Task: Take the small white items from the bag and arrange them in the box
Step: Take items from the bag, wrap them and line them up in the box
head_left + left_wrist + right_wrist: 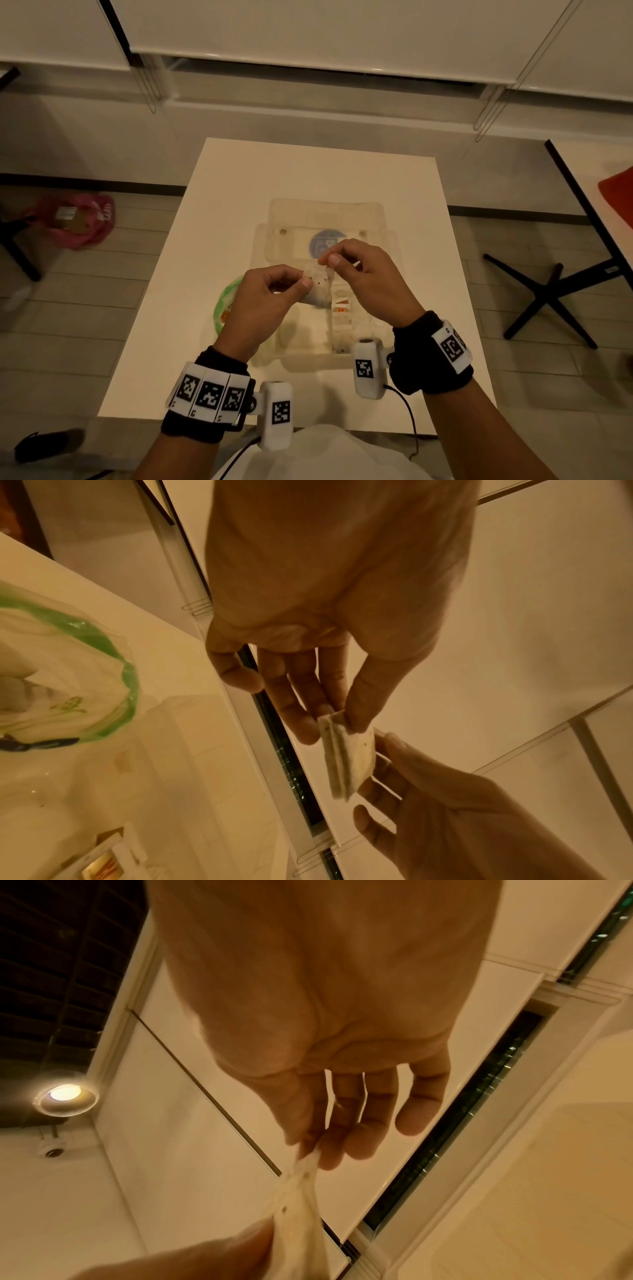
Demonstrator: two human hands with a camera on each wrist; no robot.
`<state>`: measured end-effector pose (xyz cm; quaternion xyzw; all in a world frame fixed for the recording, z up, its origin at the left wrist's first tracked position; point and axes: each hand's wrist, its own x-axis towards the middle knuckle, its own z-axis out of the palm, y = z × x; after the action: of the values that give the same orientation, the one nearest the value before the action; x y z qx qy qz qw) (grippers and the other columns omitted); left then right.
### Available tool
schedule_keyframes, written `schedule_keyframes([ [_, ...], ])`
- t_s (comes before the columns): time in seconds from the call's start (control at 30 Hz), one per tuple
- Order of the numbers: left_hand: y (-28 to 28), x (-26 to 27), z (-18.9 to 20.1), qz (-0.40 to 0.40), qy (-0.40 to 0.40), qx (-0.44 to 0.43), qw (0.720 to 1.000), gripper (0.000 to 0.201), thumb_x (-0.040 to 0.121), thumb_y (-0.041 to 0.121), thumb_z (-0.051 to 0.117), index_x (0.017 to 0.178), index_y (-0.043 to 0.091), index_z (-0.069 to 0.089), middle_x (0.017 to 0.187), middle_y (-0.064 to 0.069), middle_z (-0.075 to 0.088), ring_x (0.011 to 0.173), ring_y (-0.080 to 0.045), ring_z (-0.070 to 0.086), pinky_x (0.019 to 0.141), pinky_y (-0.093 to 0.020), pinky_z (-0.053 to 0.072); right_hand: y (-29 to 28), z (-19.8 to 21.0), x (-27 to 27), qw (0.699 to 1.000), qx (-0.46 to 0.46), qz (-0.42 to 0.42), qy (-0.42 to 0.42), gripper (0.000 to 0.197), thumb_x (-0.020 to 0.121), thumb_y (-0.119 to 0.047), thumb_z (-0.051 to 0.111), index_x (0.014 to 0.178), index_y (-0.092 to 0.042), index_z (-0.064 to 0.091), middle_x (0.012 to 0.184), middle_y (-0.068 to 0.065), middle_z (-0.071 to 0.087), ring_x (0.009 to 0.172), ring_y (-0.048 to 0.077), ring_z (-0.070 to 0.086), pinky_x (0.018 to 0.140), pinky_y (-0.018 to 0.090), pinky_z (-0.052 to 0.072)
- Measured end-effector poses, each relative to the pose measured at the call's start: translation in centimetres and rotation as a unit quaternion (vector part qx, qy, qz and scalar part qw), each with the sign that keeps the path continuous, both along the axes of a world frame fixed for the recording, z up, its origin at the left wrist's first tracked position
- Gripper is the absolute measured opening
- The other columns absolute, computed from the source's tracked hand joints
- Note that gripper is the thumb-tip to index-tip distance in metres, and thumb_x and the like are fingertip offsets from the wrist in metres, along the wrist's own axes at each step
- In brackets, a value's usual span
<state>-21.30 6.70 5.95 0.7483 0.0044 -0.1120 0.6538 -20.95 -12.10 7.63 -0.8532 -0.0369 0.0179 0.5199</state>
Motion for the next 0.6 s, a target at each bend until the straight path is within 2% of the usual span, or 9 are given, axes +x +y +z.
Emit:
schedule_keyframes([
  [0.07, 0.1, 0.1, -0.3, -0.001, -0.002, 0.008, 1.0, 0.006, 0.09, 0.012, 0.072, 0.088, 0.01, 0.077, 0.075, 0.002, 0.073, 0.058, 0.004, 0.057, 0.055, -0.007, 0.042, 0.1, 0.5, -0.1, 0.999, -0.025, 0.005, -0.021, 0.008, 0.094, -0.017, 0.065, 0.094, -0.019, 0.073, 0.085, -0.013, 0.065, 0.078, 0.002, 0.055, 0.069, 0.013, 0.041],
  [0.2, 0.2, 0.4, -0.9, -0.014, -0.006, 0.03, 0.999, 0.005, 0.089, 0.018, 0.073, 0.09, 0.016, 0.078, 0.084, 0.001, 0.076, 0.073, -0.003, 0.065, 0.059, -0.01, 0.044, 0.3, 0.1, 0.2, 0.986, -0.152, 0.038, -0.051, 0.002, 0.088, -0.02, 0.071, 0.089, -0.022, 0.072, 0.081, -0.013, 0.055, 0.074, -0.001, 0.048, 0.069, 0.019, 0.037],
  [0.33, 1.4, 0.3, -2.2, 0.003, -0.009, 0.06, 0.998, 0.008, 0.087, 0.022, 0.077, 0.094, 0.025, 0.076, 0.097, 0.008, 0.075, 0.088, -0.008, 0.069, 0.069, -0.02, 0.05, -0.1, -1.6, 1.3, 0.984, -0.174, 0.018, -0.045, 0.001, 0.086, -0.021, 0.073, 0.086, -0.02, 0.074, 0.08, -0.01, 0.055, 0.077, 0.006, 0.052, 0.07, 0.026, 0.041],
  [0.4, 2.8, 0.1, -2.8, 0.018, -0.002, 0.057, 0.998, 0.006, 0.087, 0.018, 0.075, 0.091, 0.023, 0.076, 0.093, 0.006, 0.075, 0.085, -0.012, 0.068, 0.075, -0.024, 0.054, -0.4, -3.0, 2.0, 0.983, -0.184, 0.005, -0.022, 0.003, 0.085, -0.02, 0.074, 0.083, -0.018, 0.073, 0.078, -0.01, 0.056, 0.076, 0.009, 0.055, 0.07, 0.028, 0.043],
  [0.43, 3.5, 0.0, -3.1, 0.024, 0.003, 0.046, 0.999, 0.005, 0.088, 0.013, 0.074, 0.089, 0.018, 0.076, 0.09, 0.002, 0.075, 0.081, -0.013, 0.067, 0.075, -0.022, 0.054, -0.6, -3.8, 2.3, 0.98, -0.198, 0.001, -0.005, 0.003, 0.085, -0.021, 0.074, 0.082, -0.019, 0.073, 0.078, -0.01, 0.057, 0.077, 0.01, 0.055, 0.07, 0.028, 0.043],
  [0.53, 6.4, -0.6, -4.0, 0.03, 0.043, 0.039, 0.998, 0.004, 0.089, 0.008, 0.071, 0.086, 0.006, 0.073, 0.08, -0.01, 0.07, 0.068, -0.011, 0.059, 0.066, -0.018, 0.05, -0.8, -6.5, 3.0, 0.966, -0.255, 0.014, 0.043, 0.004, 0.086, -0.023, 0.072, 0.082, -0.02, 0.073, 0.08, -0.009, 0.058, 0.078, 0.012, 0.056, 0.069, 0.027, 0.04],
  [0.6, 8.7, -1.3, -5.1, 0.002, 0.083, 0.076, 0.994, 0.011, 0.09, 0.012, 0.071, 0.082, 0.004, 0.072, 0.069, -0.005, 0.064, 0.062, -0.01, 0.054, 0.065, -0.023, 0.046, -0.5, -8.1, 3.2, 0.955, -0.284, 0.029, 0.076, 0.006, 0.086, -0.018, 0.07, 0.082, -0.018, 0.073, 0.083, -0.007, 0.059, 0.08, 0.015, 0.057, 0.07, 0.027, 0.042],
])
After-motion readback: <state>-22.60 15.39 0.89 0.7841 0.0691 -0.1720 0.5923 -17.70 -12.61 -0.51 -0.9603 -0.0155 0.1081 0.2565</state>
